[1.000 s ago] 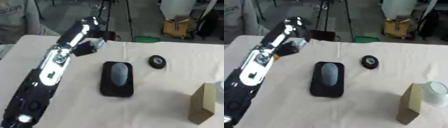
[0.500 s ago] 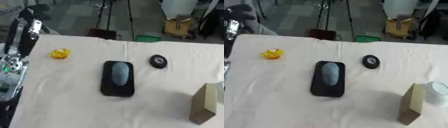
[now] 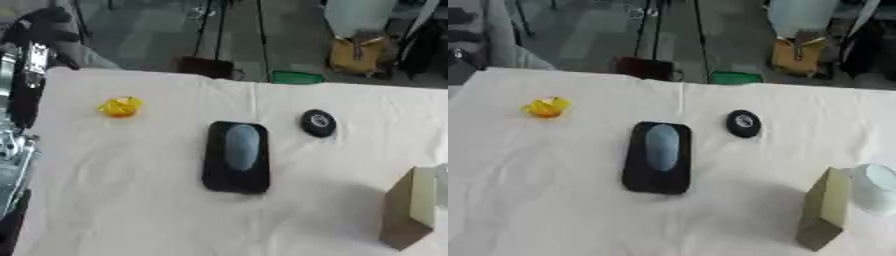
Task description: Pick up objects on the table and place them in the box.
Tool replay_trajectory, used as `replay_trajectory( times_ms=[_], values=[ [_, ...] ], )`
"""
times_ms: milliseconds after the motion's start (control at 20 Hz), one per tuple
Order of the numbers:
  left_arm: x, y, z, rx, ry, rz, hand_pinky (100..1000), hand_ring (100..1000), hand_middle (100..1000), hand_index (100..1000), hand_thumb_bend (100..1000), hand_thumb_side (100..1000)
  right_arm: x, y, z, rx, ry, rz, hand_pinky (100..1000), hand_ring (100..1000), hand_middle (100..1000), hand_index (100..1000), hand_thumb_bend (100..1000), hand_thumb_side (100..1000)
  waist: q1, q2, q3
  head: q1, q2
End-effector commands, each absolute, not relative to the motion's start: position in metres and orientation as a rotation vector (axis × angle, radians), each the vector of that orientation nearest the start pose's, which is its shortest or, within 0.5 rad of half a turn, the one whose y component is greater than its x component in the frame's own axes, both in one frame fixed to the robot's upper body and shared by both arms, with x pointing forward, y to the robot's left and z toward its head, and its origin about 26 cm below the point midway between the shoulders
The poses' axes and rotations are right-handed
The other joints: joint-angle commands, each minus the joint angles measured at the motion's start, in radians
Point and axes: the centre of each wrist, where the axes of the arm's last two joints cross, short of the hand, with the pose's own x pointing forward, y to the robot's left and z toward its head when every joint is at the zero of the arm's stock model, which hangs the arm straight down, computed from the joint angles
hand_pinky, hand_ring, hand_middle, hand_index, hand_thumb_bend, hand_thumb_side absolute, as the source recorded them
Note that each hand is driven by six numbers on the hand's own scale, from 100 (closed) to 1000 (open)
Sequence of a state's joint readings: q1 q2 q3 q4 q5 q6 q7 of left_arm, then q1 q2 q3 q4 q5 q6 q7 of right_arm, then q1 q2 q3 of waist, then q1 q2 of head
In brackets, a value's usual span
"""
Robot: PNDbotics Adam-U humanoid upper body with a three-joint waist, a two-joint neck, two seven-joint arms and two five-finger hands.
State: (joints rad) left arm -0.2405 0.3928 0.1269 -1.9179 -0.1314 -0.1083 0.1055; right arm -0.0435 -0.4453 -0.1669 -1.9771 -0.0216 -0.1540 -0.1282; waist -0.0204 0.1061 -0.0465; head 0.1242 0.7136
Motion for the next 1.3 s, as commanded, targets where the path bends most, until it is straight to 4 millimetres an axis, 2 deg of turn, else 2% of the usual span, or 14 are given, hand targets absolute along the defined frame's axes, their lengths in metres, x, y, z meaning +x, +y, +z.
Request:
replay_trajectory(
  times_ms=[50, 250, 300, 1300],
  values=[
    [0.2986, 0.3144, 0.1935, 0.550, -2.302, -0.295, 437, 678, 736, 823, 235, 909, 0.2637, -0.3455, 0.1682, -0.510, -2.231, 0.262, 586, 569, 769, 851, 575, 560, 0.001, -0.011, 0.001, -0.004, 0.001],
    [0.2978, 0.3137, 0.1955, 0.557, -2.309, -0.291, 437, 677, 736, 822, 228, 912, 0.2639, -0.3458, 0.1690, -0.513, -2.233, 0.258, 586, 568, 769, 851, 552, 555, 0.001, -0.010, 0.002, -0.004, -0.004],
    [0.2976, 0.3136, 0.1956, 0.557, -2.310, -0.289, 436, 676, 735, 822, 230, 911, 0.2639, -0.3458, 0.1690, -0.513, -2.233, 0.260, 586, 568, 769, 851, 575, 560, 0.002, -0.010, 0.002, -0.002, -0.006],
    [0.2970, 0.3134, 0.1934, 0.555, -2.304, -0.281, 432, 670, 731, 822, 219, 918, 0.2638, -0.3466, 0.1698, -0.513, -2.235, 0.265, 587, 568, 769, 851, 572, 560, 0.004, -0.010, 0.003, -0.003, -0.012]
  ],
)
